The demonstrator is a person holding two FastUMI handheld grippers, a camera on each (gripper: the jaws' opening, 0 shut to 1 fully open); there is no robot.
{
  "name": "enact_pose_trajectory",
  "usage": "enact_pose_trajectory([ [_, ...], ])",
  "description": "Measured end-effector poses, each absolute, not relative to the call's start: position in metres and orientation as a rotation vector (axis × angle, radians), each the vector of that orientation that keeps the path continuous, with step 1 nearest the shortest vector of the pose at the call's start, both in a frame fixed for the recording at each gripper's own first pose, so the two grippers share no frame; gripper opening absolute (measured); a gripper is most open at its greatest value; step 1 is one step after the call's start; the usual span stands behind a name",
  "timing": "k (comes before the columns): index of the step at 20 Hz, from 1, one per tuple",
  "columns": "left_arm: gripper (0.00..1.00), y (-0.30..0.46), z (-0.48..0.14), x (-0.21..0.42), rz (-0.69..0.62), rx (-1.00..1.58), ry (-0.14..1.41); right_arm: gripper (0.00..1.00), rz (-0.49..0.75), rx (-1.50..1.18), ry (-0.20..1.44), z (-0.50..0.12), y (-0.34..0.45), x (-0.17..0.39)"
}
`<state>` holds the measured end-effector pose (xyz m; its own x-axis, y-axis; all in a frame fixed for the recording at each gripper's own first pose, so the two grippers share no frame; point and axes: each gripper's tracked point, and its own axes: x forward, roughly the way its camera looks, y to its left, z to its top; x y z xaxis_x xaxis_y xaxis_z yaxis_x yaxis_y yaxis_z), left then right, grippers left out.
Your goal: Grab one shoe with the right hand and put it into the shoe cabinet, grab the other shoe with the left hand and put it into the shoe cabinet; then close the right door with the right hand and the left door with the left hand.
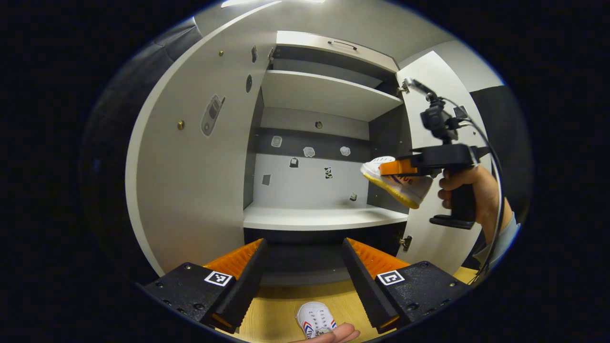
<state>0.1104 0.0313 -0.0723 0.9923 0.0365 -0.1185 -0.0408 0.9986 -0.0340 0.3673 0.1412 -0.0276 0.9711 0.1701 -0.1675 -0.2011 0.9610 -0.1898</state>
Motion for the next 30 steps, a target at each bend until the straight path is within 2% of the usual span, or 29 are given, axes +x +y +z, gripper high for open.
enact_pose_trajectory([
  [5,0.96,0.037,-0.074,0.102,0.032,-0.012,0.120,0.01,0.205,-0.279,0.230,-0.072,0.151,0.443],
  [6,0.94,0.038,-0.075,0.100,0.034,-0.011,0.121,0.01,0.199,-0.301,0.241,-0.082,0.149,0.456],
  [7,0.96,0.039,-0.076,0.100,0.037,-0.007,0.119,0.01,0.191,-0.335,0.249,-0.090,0.146,0.467],
  [11,0.96,0.033,-0.081,0.097,0.025,-0.009,0.137,0.01,0.149,-0.351,0.288,-0.117,0.132,0.478],
  [13,0.96,0.034,-0.084,0.099,0.032,-0.015,0.139,0.05,0.134,-0.311,0.259,-0.116,0.131,0.482],
  [15,0.96,0.035,-0.091,0.103,0.035,-0.022,0.157,0.17,0.142,-0.301,0.196,-0.103,0.133,0.478],
  [16,0.97,0.034,-0.097,0.105,0.033,-0.023,0.169,0.46,0.134,-0.308,0.167,-0.097,0.131,0.473],
  [18,0.97,0.035,-0.108,0.108,0.034,-0.026,0.198,0.89,0.109,-0.319,0.124,-0.089,0.124,0.460],
  [19,0.97,0.034,-0.112,0.109,0.034,-0.023,0.206,0.93,0.114,-0.310,0.108,-0.088,0.125,0.450],
  [22,0.97,0.038,-0.124,0.113,0.050,0.000,0.221,0.97,0.132,-0.229,0.085,-0.084,0.126,0.416],
  [26,0.97,0.032,-0.151,0.110,0.023,-0.025,0.268,0.97,0.151,-0.098,0.100,-0.083,0.119,0.364],
  [30,0.97,0.018,-0.212,0.089,-0.048,-0.058,0.410,0.97,0.259,-0.018,0.101,-0.093,0.119,0.307],
])
